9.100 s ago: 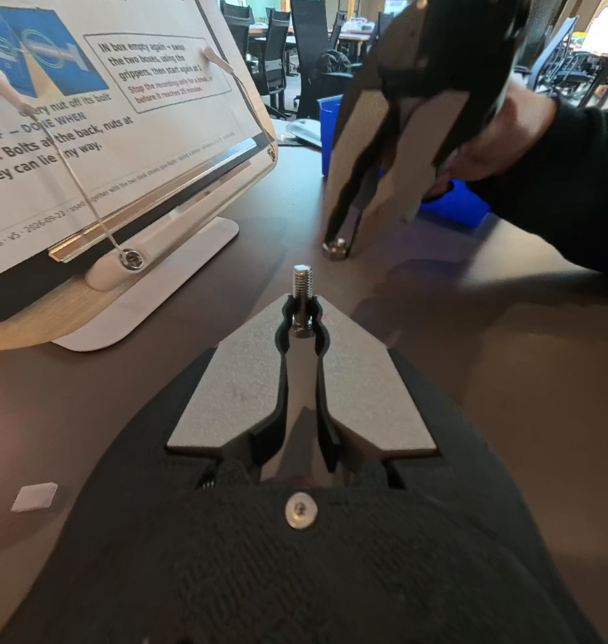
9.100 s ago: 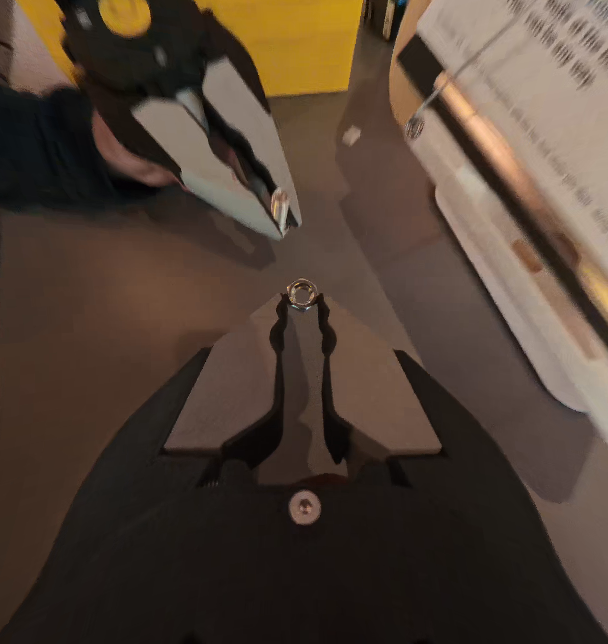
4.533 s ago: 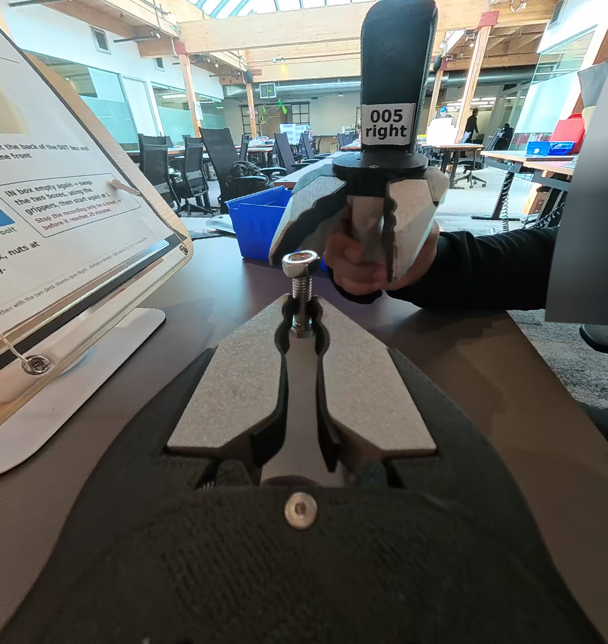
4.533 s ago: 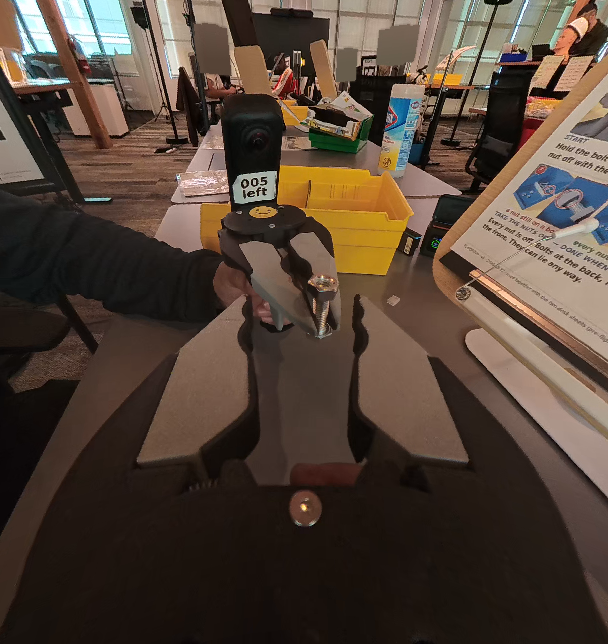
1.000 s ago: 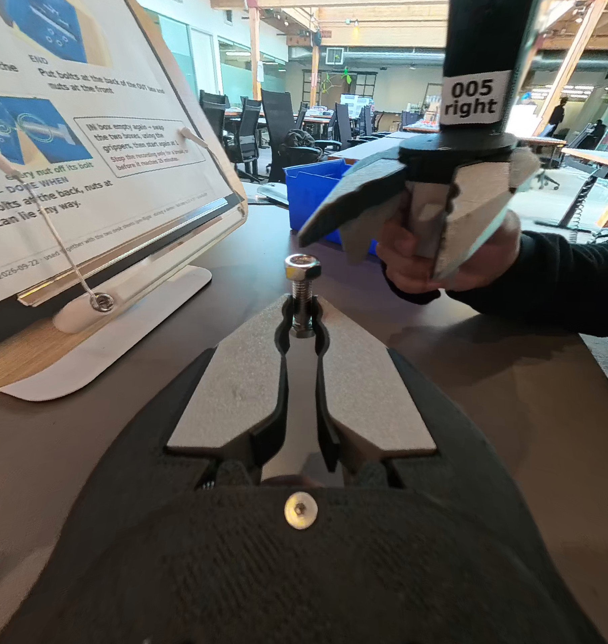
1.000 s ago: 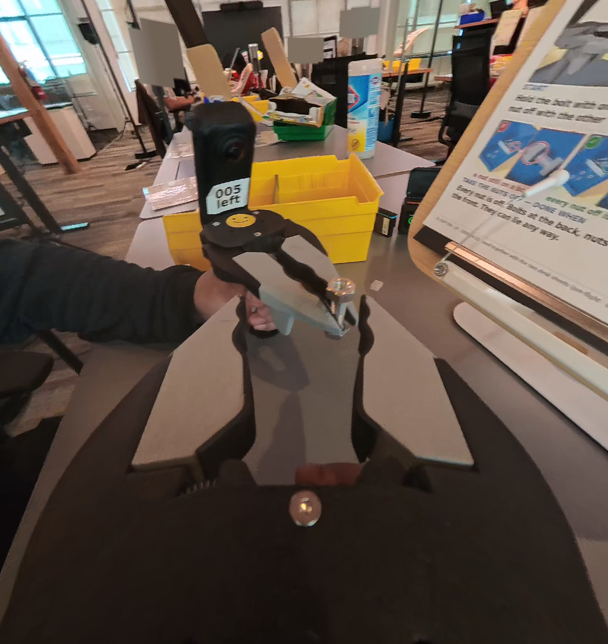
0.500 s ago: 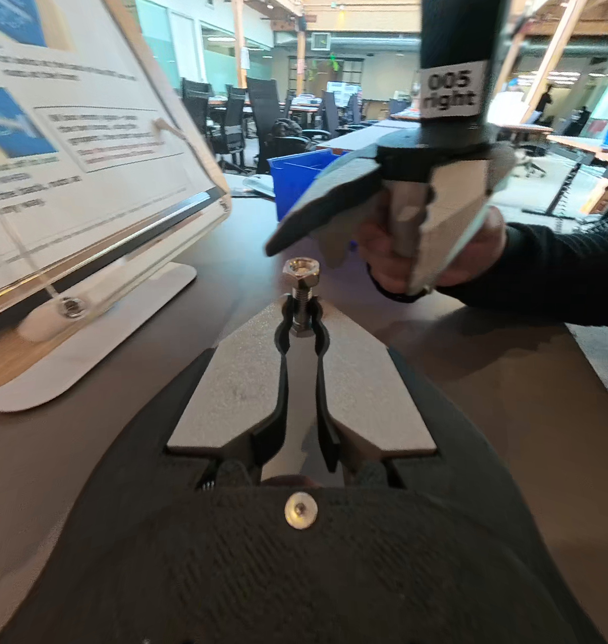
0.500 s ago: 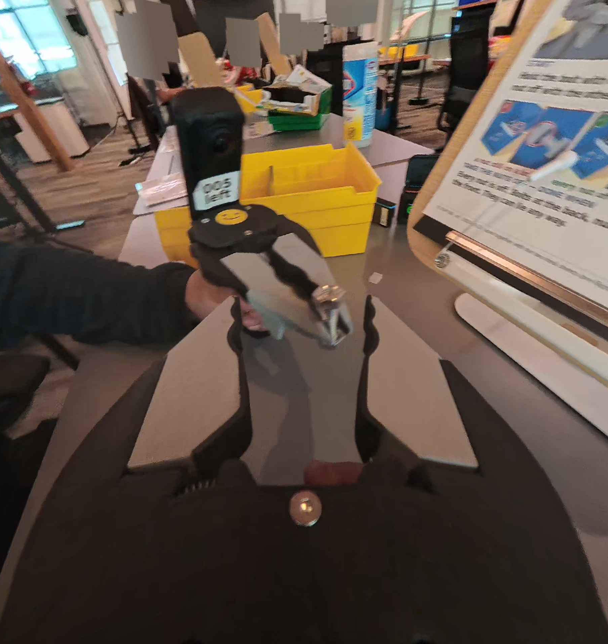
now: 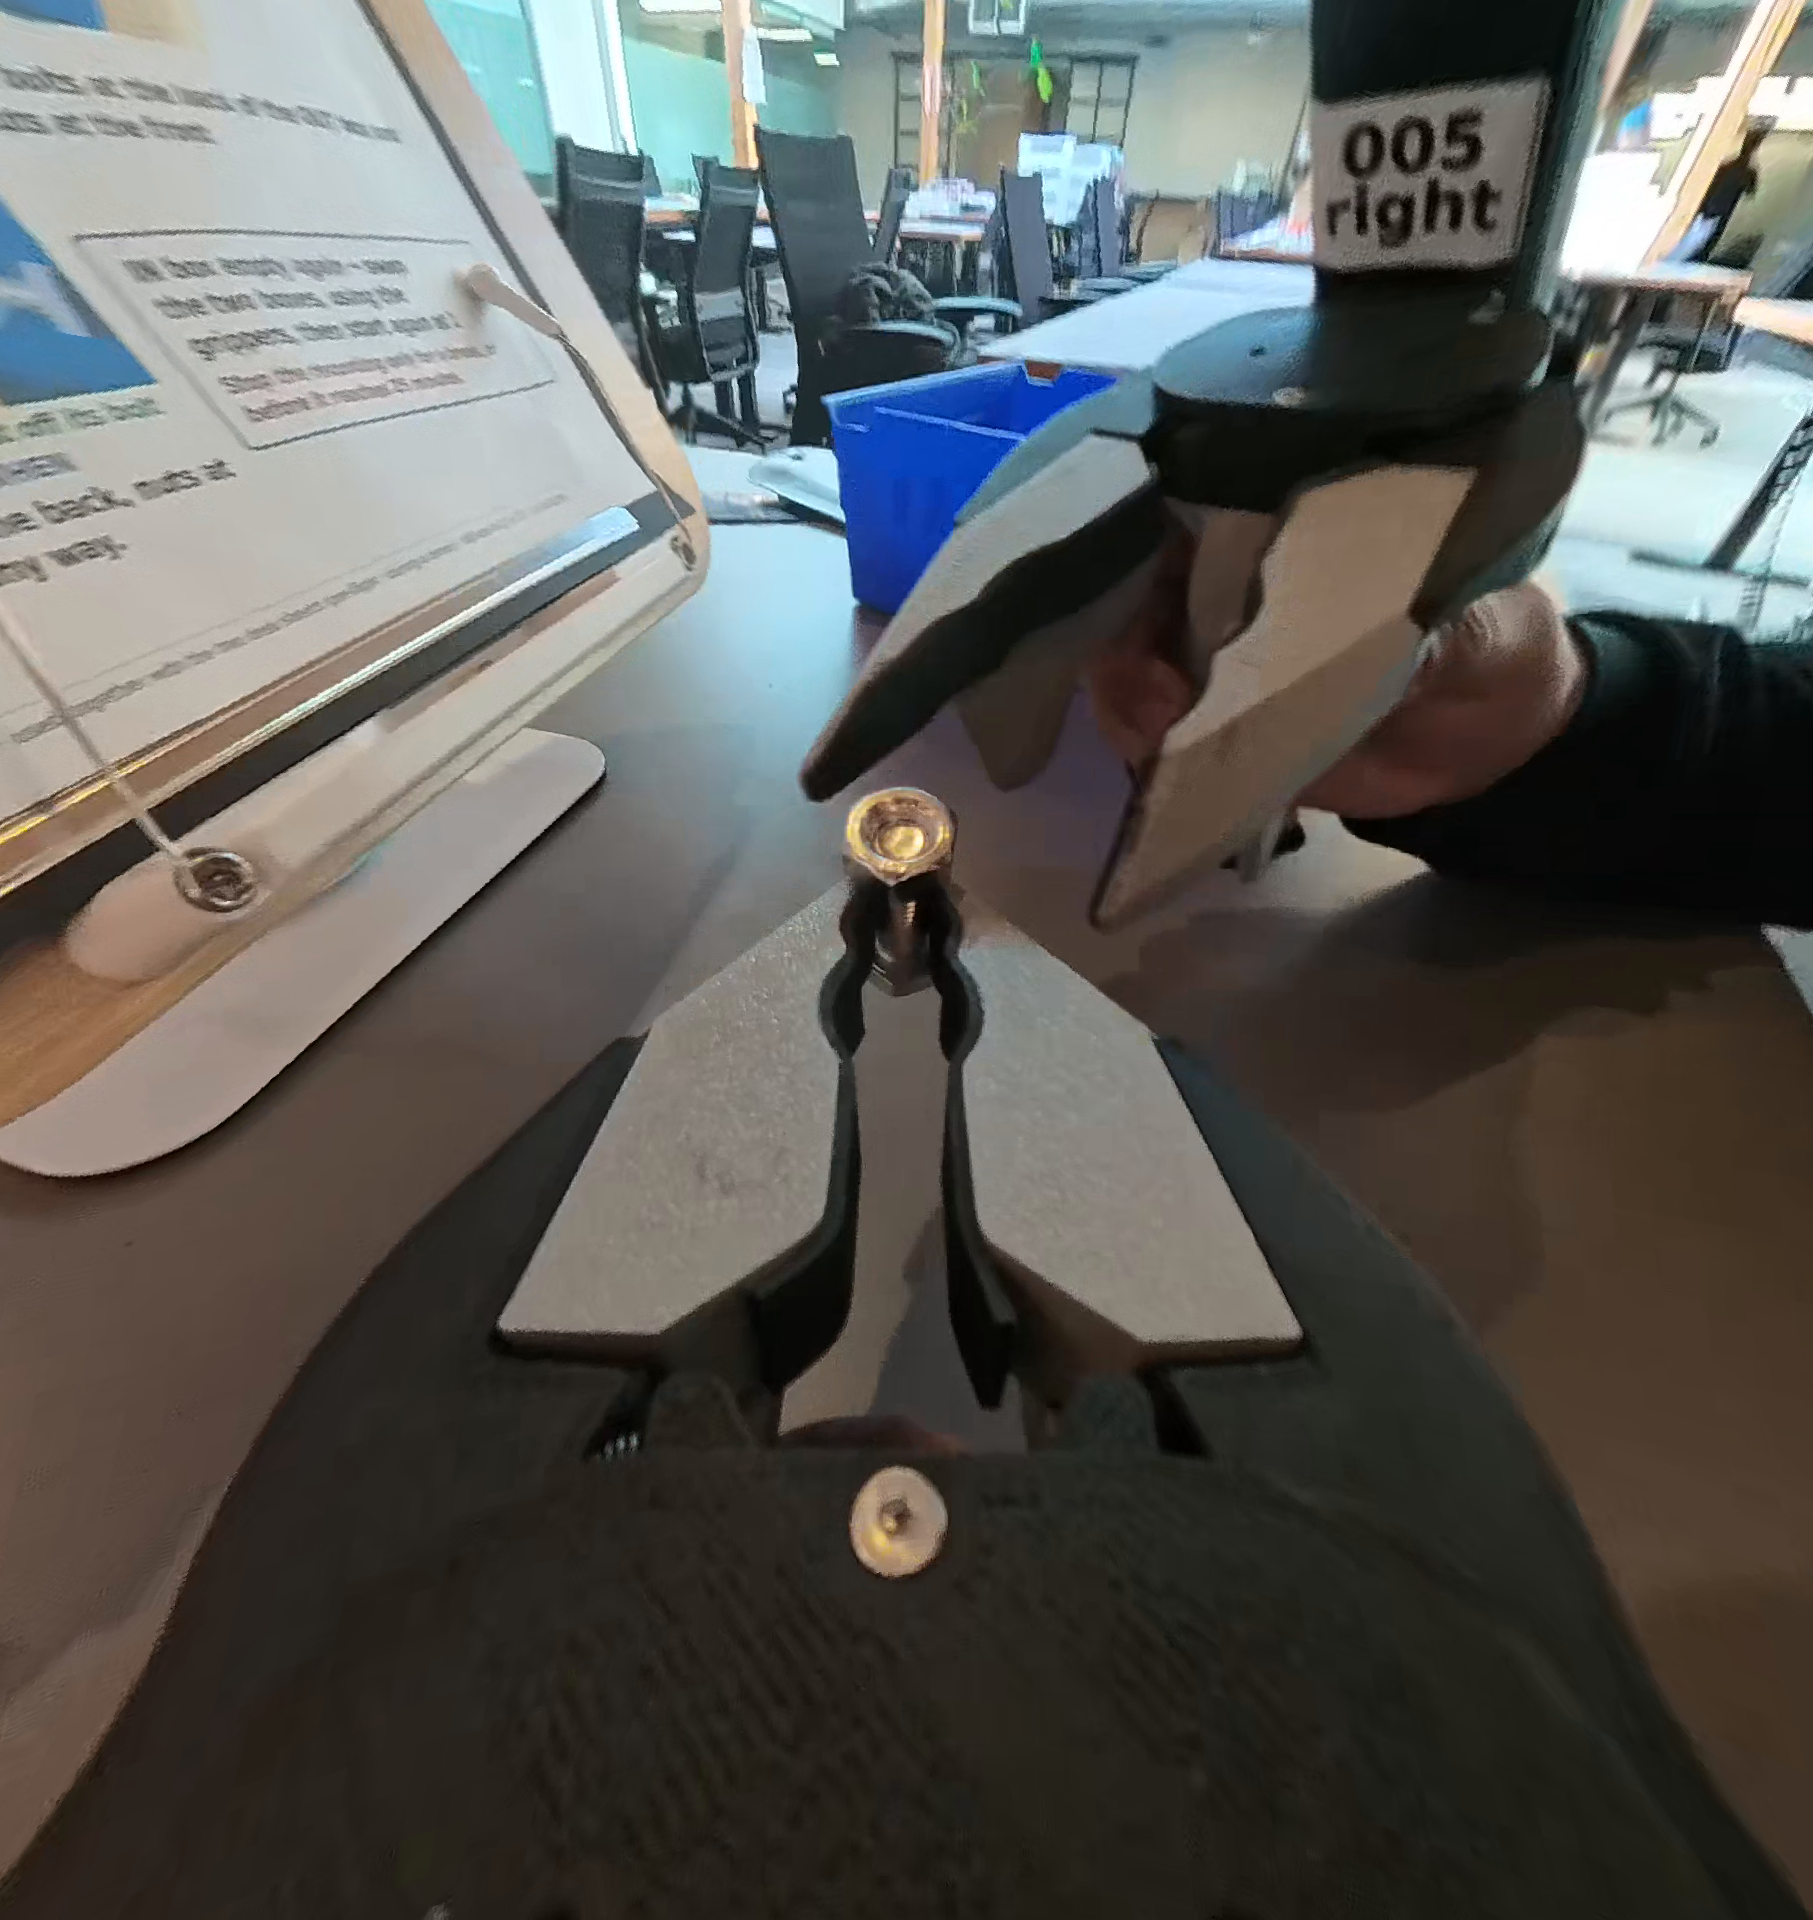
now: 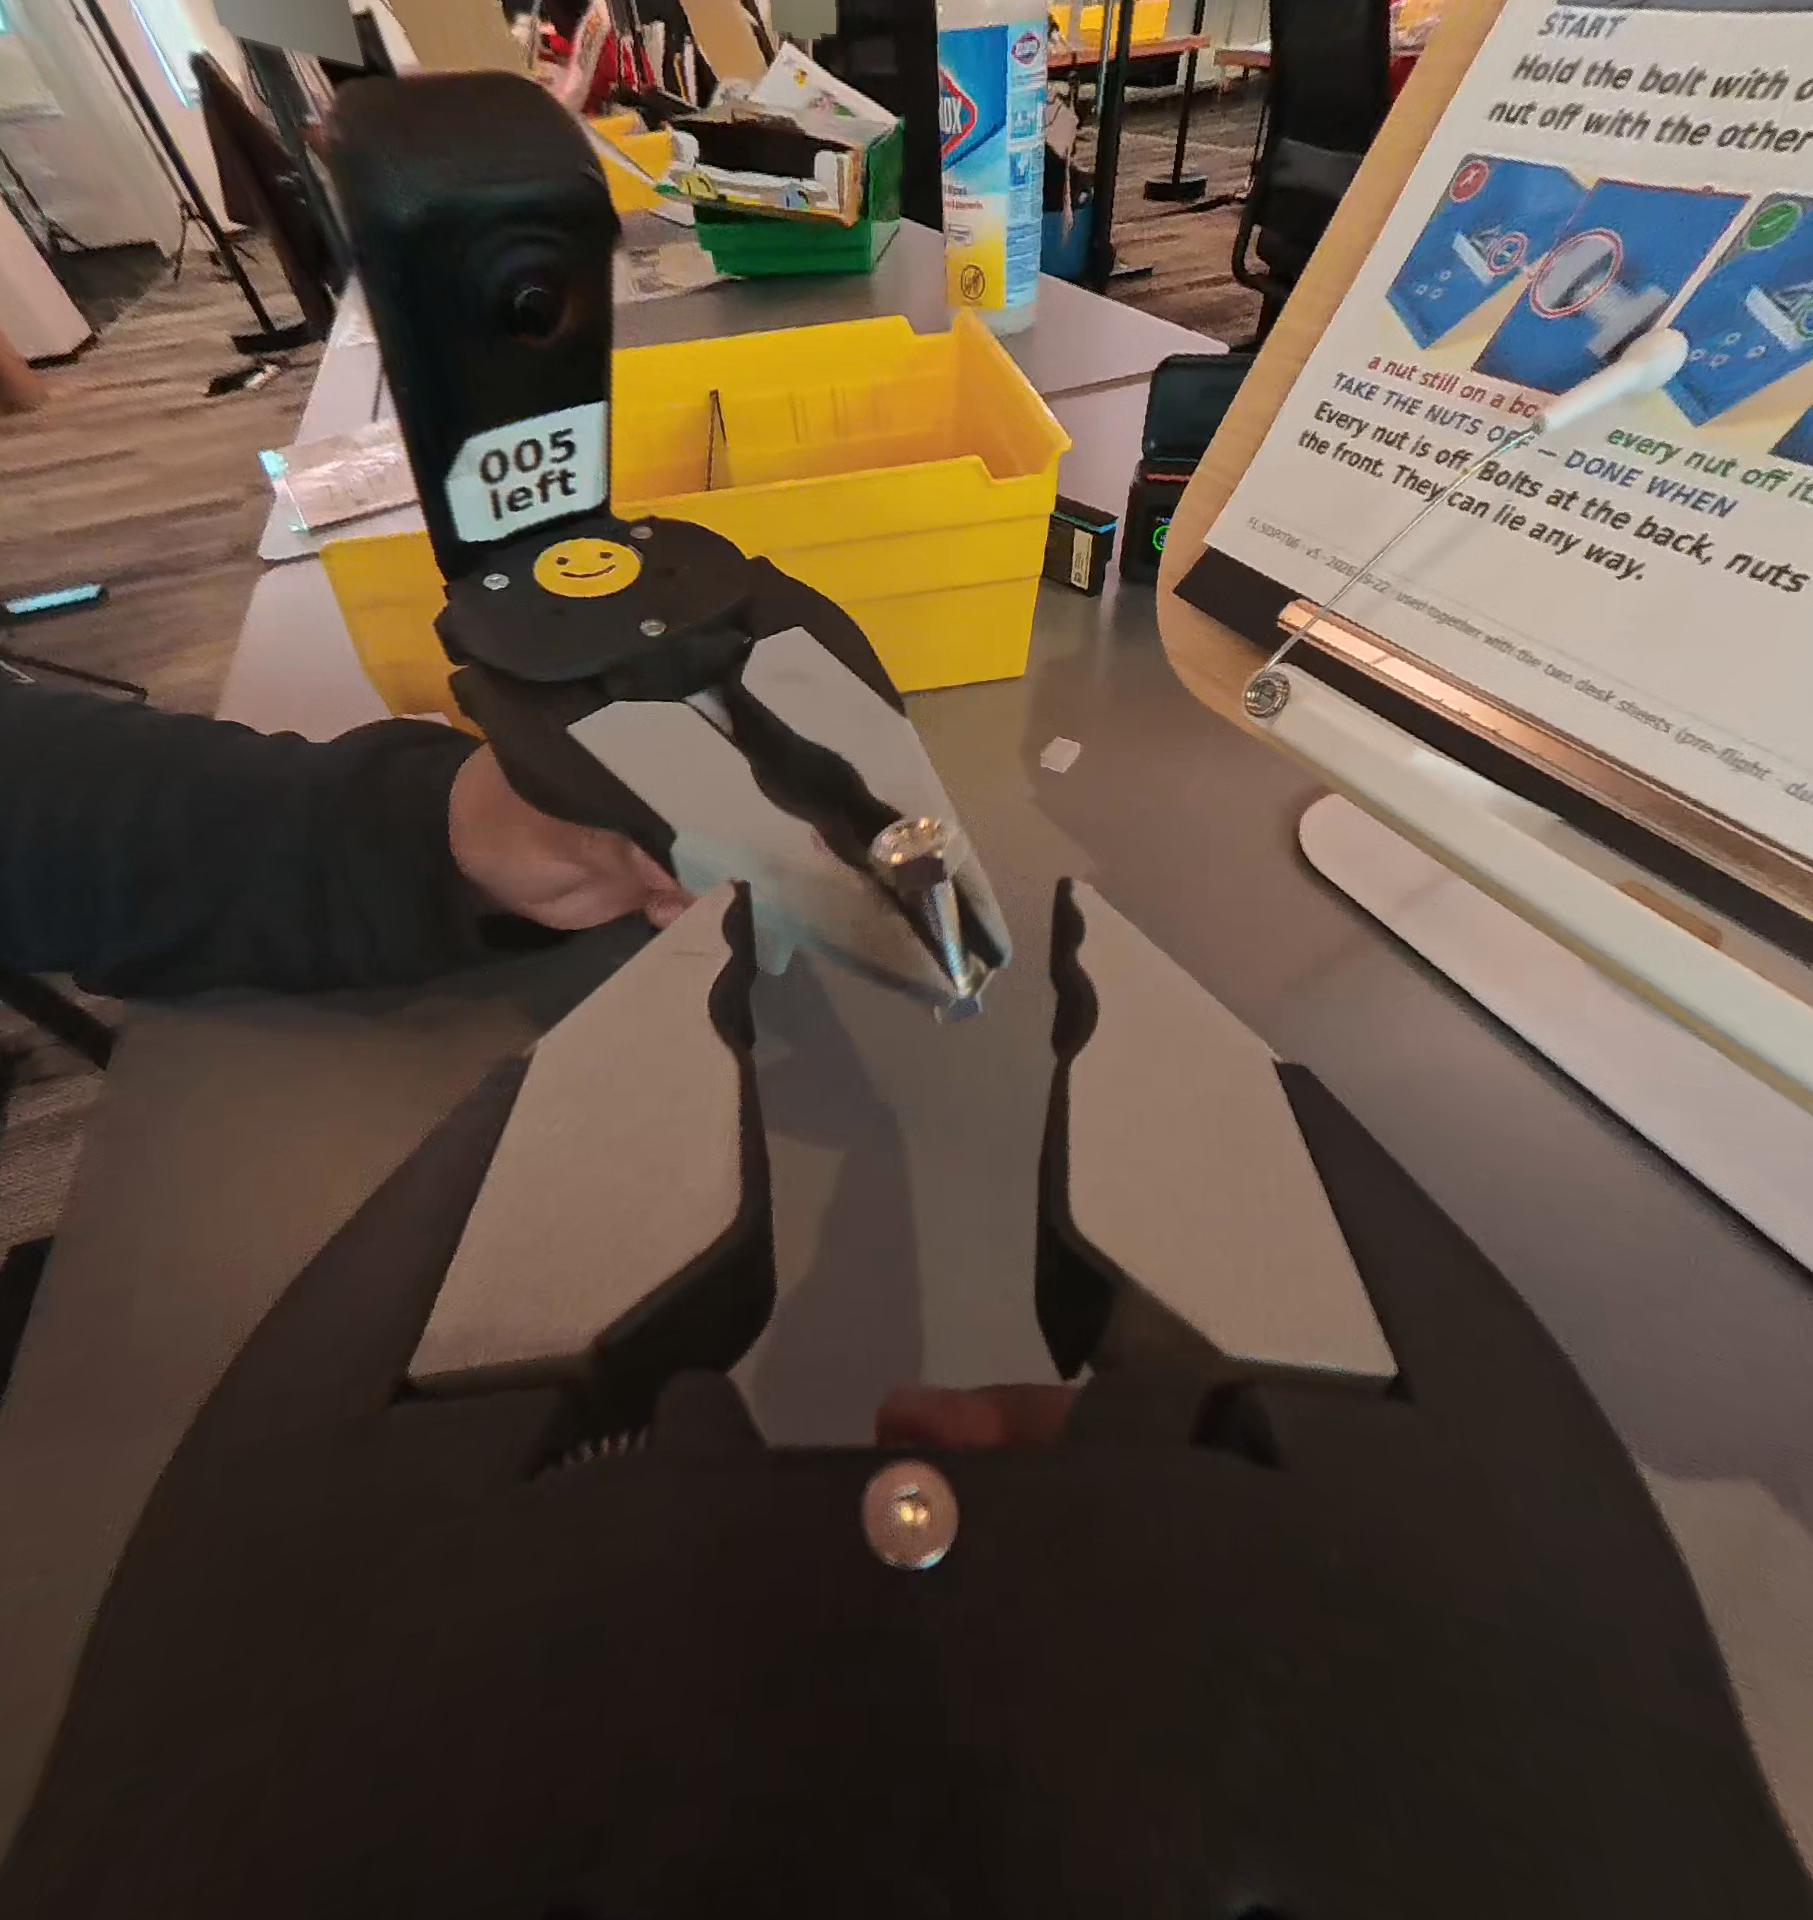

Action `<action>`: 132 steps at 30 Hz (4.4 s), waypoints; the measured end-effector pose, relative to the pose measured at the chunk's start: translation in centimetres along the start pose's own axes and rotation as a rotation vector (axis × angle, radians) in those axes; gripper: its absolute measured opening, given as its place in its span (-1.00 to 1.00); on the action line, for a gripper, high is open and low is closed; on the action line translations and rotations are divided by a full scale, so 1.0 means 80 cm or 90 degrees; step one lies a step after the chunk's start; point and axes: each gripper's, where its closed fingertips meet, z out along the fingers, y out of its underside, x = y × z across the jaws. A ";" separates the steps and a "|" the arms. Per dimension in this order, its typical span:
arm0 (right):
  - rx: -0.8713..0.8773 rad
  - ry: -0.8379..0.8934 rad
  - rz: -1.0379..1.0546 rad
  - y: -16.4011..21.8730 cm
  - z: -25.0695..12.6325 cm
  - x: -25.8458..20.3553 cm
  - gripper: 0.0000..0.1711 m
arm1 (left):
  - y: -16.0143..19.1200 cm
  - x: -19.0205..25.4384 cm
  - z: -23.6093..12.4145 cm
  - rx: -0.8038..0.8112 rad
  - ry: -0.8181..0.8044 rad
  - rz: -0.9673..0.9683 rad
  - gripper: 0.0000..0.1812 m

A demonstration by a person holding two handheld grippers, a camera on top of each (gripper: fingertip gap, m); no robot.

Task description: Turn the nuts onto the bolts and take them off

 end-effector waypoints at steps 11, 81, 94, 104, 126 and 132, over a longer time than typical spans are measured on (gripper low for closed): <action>-0.037 -0.008 0.023 0.013 0.003 0.005 -0.82 | 0.012 0.004 0.009 -0.042 -0.017 0.031 -0.92; 0.025 -0.026 0.103 0.003 0.006 0.012 -0.17 | 0.040 -0.025 0.014 -0.128 -0.062 -0.067 -0.83; -0.003 0.018 0.042 0.006 0.012 0.020 -0.27 | 0.044 -0.025 0.016 -0.140 -0.056 -0.089 -0.83; -0.009 -0.048 0.016 0.000 -0.003 -0.002 -0.49 | 0.043 -0.041 0.007 -0.129 -0.074 -0.123 -0.83; -0.043 0.004 0.058 0.028 0.015 0.023 -0.83 | 0.039 0.000 0.024 -0.133 0.008 -0.077 -0.83; -0.041 0.149 0.001 0.021 -0.015 0.037 -0.83 | 0.021 -0.003 0.016 -0.063 0.027 -0.124 -0.65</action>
